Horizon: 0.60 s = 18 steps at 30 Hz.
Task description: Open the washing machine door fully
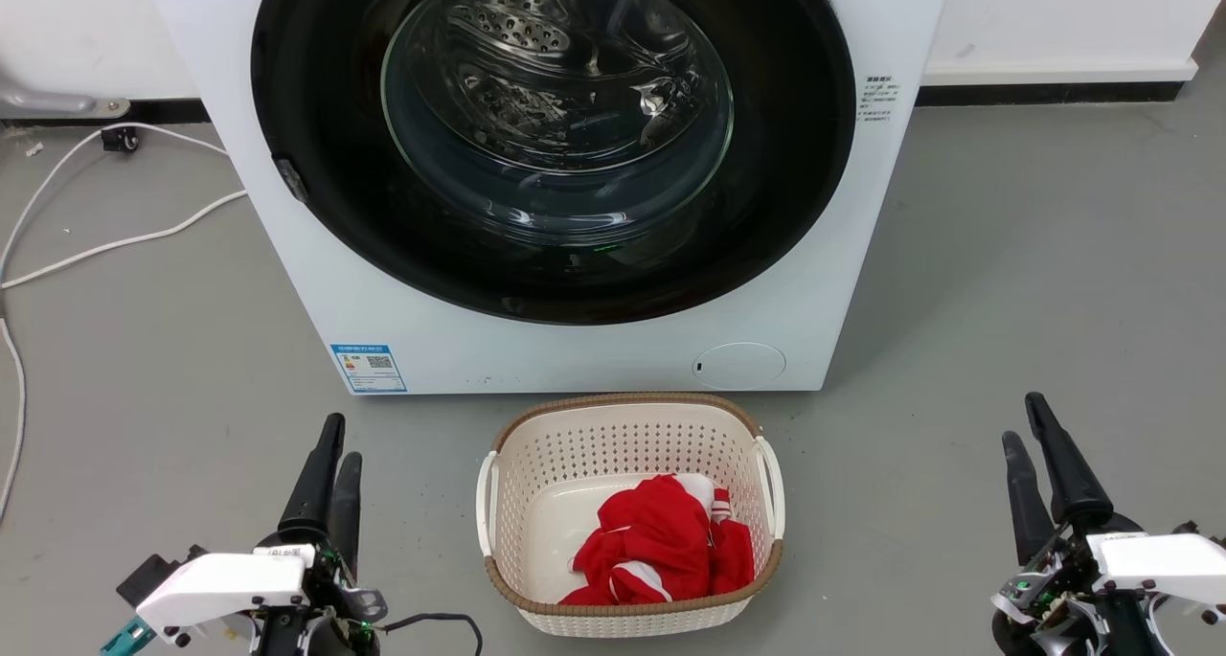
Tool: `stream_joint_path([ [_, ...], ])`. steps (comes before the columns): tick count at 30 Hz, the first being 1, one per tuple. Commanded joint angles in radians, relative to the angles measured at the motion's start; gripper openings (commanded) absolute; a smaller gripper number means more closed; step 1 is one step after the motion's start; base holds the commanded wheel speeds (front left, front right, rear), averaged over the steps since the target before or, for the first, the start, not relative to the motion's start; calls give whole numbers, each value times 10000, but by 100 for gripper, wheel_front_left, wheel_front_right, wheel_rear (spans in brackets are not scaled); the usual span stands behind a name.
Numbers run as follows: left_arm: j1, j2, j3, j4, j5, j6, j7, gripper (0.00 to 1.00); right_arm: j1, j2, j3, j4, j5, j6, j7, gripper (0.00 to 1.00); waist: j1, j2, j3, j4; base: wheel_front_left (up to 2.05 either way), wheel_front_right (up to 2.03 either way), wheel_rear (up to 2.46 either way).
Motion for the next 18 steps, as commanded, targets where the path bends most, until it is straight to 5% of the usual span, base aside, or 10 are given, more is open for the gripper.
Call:
stream_joint_path([
  [1,-244,20,-48,-291,154,-11,-93,100,-106,-31,6,-267,-135,0,-98,100,0,0,2,0,0,0,0],
  [8,-292,-2,51,-874,1000,-14,-396,100,-91,-18,-36,-773,-1442,0,-409,100,0,0,12,5,0,0,0],
  [12,-308,-13,115,-1216,1909,-15,-557,100,-72,-10,106,-1141,-2891,0,-576,100,0,0,23,8,0,0,0],
  [13,-310,-25,109,-1513,2929,-16,-714,100,-28,-3,195,-1458,-4176,0,-739,100,0,0,32,13,0,0,0],
  [18,-305,-29,-1,-1825,4161,-18,-898,100,68,5,268,-1806,-5648,0,-929,100,0,0,51,13,0,0,0],
])
